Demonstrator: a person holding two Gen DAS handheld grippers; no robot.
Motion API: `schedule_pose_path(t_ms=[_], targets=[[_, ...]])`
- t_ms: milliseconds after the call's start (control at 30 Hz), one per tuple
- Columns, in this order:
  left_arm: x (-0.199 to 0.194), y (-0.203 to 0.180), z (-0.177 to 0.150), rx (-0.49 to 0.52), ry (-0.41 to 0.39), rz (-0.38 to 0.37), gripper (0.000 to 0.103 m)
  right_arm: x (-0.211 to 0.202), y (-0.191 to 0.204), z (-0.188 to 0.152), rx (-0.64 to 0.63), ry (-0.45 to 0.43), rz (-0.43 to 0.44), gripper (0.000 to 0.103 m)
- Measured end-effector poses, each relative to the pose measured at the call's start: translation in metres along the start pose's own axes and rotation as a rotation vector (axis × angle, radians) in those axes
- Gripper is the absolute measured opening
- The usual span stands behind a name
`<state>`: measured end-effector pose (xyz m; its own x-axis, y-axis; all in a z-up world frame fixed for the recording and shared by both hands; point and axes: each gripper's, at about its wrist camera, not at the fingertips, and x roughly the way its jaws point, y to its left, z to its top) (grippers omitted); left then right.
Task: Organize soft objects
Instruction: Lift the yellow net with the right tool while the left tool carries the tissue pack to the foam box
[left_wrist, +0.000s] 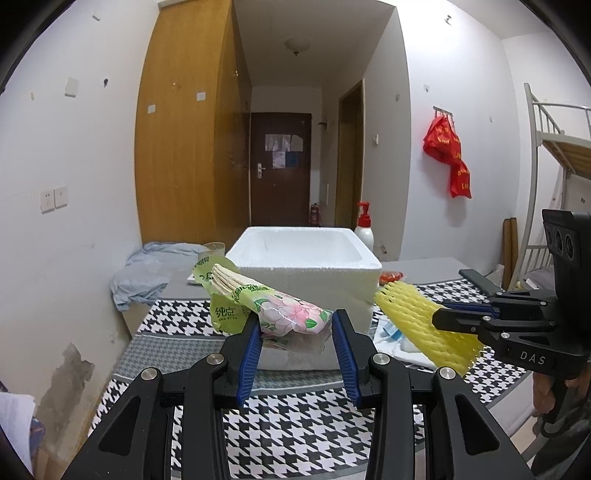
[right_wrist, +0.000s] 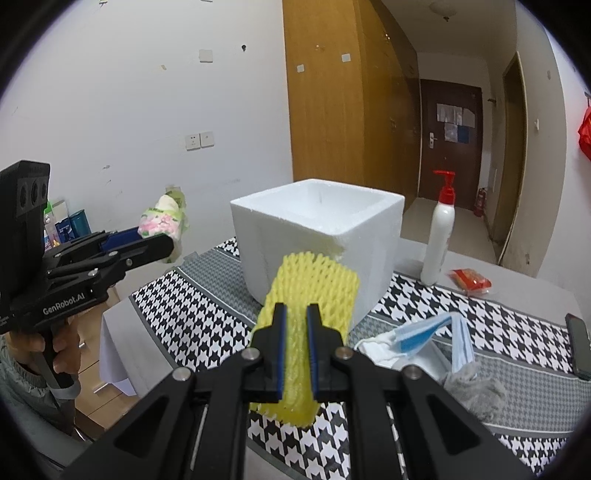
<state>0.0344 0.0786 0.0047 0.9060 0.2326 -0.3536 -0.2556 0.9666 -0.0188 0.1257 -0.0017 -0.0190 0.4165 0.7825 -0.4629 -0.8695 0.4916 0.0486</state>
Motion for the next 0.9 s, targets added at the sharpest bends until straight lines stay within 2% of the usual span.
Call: schedule_pose_path(t_ms=[200, 600, 900], targets=[[0.001, 0.001, 0.010, 0.014, -0.020, -0.013, 0.040, -0.002, 0.001, 0.018, -0.013, -0.017, -0.018, 0.013], [0.008, 0.008, 0.029, 0.042, -0.045, 0.013, 0.040, 0.000, -0.001, 0.051, -0.032, -0.055, -0.044, 0.013], [0.020, 0.016, 0.038, 0.047, -0.044, 0.032, 0.040, 0.013, -0.005, 0.069, -0.032, -0.052, -0.051, 0.013]])
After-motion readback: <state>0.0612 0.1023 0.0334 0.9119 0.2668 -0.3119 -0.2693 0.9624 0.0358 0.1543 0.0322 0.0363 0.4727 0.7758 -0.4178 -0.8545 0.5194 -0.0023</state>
